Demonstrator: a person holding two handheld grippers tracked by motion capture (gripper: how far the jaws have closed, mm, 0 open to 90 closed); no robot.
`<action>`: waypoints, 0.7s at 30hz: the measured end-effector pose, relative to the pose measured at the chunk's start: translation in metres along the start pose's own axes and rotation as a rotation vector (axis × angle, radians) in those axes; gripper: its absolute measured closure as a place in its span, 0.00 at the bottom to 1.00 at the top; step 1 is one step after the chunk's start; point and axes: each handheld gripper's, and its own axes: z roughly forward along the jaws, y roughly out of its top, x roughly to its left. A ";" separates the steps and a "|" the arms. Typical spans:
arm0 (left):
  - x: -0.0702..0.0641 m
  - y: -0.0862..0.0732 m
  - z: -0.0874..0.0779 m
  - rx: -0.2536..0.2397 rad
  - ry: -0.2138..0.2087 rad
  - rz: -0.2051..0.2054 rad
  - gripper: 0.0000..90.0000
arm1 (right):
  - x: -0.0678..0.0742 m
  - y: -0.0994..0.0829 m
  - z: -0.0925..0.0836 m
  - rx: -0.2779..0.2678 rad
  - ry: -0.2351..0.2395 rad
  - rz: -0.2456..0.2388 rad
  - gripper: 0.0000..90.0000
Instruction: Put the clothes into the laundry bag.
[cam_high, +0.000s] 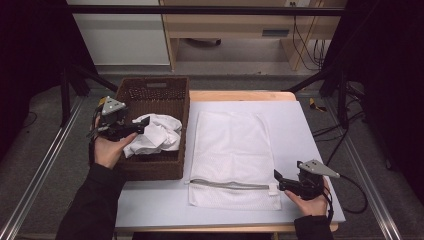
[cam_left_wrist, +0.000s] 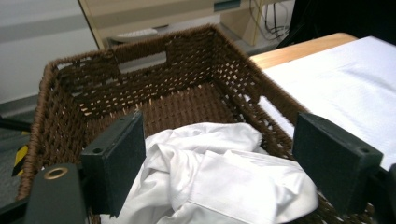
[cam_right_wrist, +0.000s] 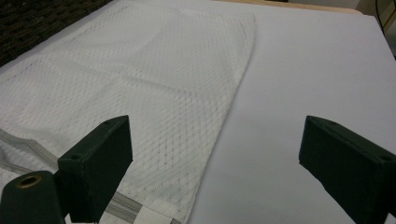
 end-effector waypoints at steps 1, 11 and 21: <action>0.003 -0.002 0.008 0.026 0.012 -0.002 0.19 | 0.000 0.000 0.000 0.003 0.003 0.003 0.11; 0.009 -0.010 0.038 0.134 -0.010 -0.002 0.15 | 0.000 0.000 0.001 0.010 0.013 0.000 0.11; 0.017 -0.029 0.052 0.215 -0.030 0.000 0.12 | 0.001 -0.002 0.004 0.025 0.021 -0.001 0.10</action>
